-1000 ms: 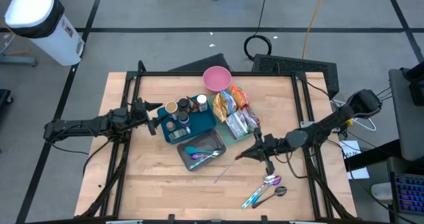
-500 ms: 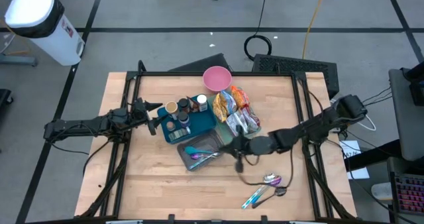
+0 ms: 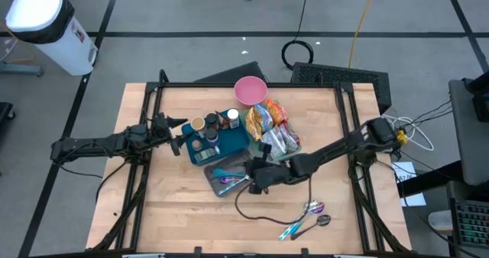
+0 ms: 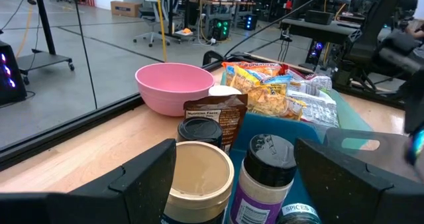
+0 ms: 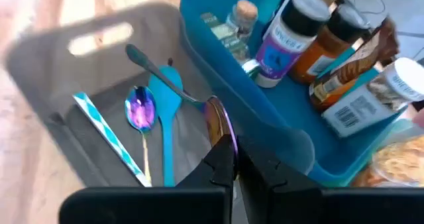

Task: Pick & Place Food Item
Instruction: Put the top blue spoon into the black bin

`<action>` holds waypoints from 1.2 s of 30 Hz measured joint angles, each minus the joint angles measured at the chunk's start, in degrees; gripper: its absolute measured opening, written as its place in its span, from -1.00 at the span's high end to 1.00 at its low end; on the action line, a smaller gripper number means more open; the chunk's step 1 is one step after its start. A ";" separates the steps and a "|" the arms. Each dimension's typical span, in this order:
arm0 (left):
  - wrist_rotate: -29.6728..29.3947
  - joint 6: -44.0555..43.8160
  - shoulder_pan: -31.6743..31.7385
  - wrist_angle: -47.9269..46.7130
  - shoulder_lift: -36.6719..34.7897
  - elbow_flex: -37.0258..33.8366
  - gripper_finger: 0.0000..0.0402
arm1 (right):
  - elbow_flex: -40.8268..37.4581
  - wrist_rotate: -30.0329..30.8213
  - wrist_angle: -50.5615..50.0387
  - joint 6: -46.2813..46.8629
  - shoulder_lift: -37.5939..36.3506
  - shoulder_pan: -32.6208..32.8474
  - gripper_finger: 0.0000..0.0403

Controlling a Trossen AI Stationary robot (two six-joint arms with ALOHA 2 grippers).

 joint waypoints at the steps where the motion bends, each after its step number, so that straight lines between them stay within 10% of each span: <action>1: 0.00 0.01 0.00 -0.02 -0.01 0.00 -0.53 | 0.32 0.02 -0.01 0.00 0.88 -0.23 0.99; 36: 0.02 0.01 0.00 0.00 -0.02 0.00 -0.53 | 0.83 4.45 -9.28 1.56 3.27 -3.29 0.98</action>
